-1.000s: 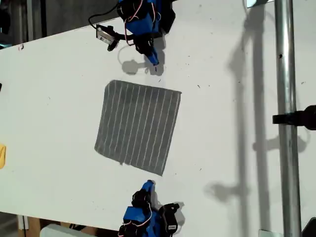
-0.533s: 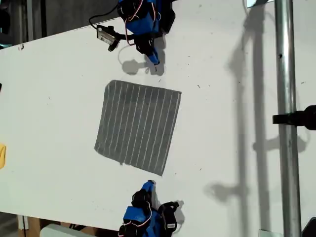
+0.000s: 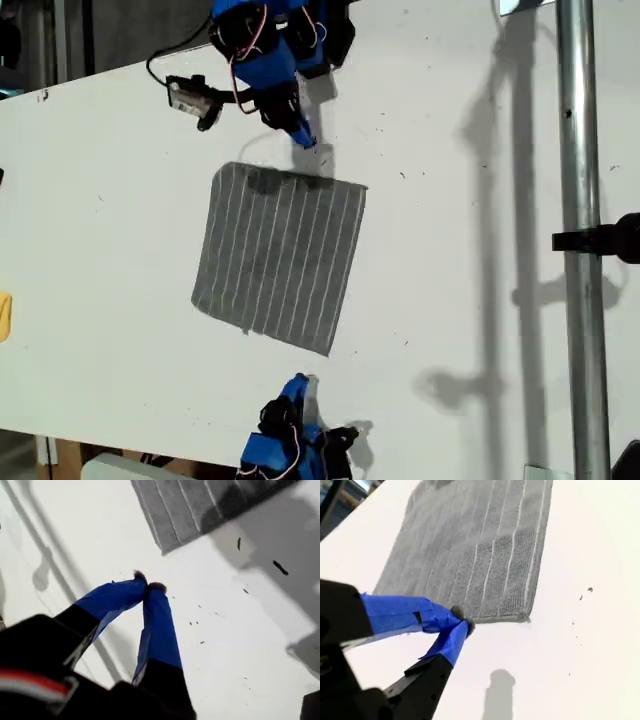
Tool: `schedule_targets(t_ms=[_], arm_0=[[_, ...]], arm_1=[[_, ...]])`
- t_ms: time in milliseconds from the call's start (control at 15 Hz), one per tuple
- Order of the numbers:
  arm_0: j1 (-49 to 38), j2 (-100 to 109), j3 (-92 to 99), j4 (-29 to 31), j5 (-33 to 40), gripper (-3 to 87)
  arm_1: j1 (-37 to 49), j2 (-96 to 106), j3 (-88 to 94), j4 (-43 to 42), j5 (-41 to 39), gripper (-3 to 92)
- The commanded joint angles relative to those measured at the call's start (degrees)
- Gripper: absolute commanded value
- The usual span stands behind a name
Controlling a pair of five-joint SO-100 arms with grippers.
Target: Grasp corners of a towel and fold twice.
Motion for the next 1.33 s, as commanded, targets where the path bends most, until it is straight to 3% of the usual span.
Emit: schedule_targets(t_ms=[0, 200, 333, 533, 867, 1067, 1267], arm_0=[[0.53, -18.11, -21.45, 1.93, 4.04, -2.9], [1.05, -41.66, -46.49, 7.38, 12.3, -2.9], [3.43, -54.84, -60.56, 11.34, 17.23, -2.9], [5.62, -63.46, -68.12, 12.04, 21.18, -2.9], [5.19, -65.3, -67.76, 12.13, 22.5, -2.8], [5.27, -66.27, -67.41, 12.13, 22.32, -2.8], [5.27, -66.27, -66.71, 12.13, 22.24, -2.8]], arm_1=[[-1.23, -19.34, -24.17, 7.03, -1.23, -0.3], [-2.9, -35.95, -43.33, 12.83, -1.23, -0.3], [-3.43, -39.46, -45.44, 12.92, -0.88, -0.3], [-4.48, -42.01, -46.58, 12.13, -2.29, -0.2], [-4.13, -49.92, -46.32, 15.82, -8.09, 42.5], [-3.69, -58.71, -46.41, 15.91, -11.6, 42.9], [-3.08, -65.04, -45.7, 12.66, -12.92, 37.0]])
